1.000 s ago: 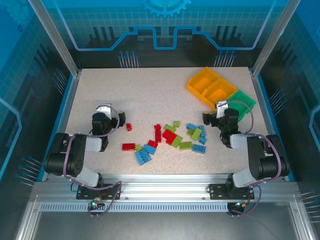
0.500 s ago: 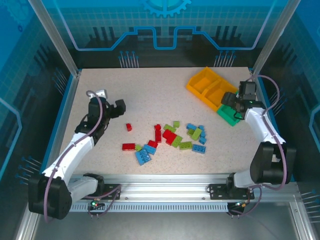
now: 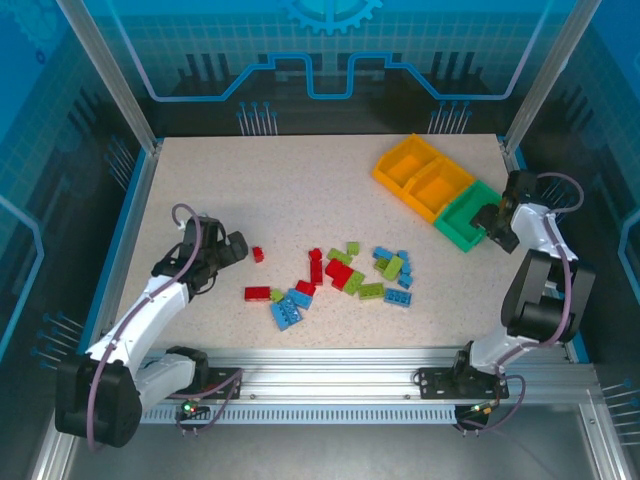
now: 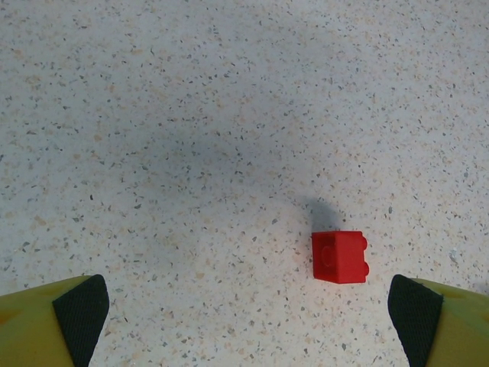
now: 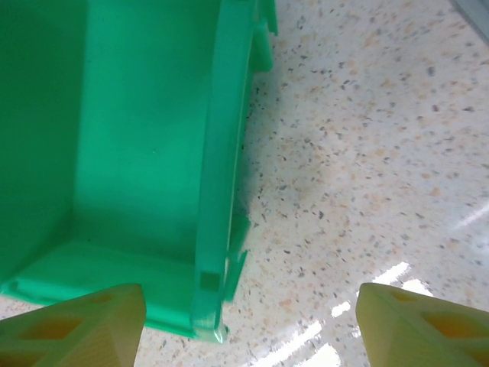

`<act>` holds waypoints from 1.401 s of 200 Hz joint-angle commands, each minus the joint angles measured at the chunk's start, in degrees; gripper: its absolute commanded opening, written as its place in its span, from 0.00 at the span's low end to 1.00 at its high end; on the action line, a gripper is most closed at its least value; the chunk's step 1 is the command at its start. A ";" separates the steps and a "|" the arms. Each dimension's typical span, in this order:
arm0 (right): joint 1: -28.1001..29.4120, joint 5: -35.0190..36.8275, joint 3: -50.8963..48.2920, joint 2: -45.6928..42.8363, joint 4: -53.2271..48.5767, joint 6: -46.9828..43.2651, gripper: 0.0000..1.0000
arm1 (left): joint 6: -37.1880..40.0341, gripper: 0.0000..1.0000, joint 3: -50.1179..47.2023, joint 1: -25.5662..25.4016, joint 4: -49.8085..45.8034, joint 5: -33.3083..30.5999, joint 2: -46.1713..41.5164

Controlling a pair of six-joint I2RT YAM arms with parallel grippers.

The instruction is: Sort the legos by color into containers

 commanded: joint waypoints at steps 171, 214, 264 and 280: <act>21.59 2.39 12.51 13.97 -0.21 -9.75 0.14 | -7.06 0.95 6.29 -9.45 0.24 3.25 17.57; 25.00 1.99 12.59 14.09 1.80 -13.71 0.14 | -6.99 0.88 6.62 -9.63 0.77 4.33 19.15; 27.75 1.49 11.02 12.85 4.32 -18.04 0.14 | -7.46 0.84 7.35 -9.63 1.28 3.22 22.02; 27.97 1.86 10.72 12.53 4.45 -18.23 0.14 | -7.40 0.83 7.76 -9.64 1.45 2.77 23.11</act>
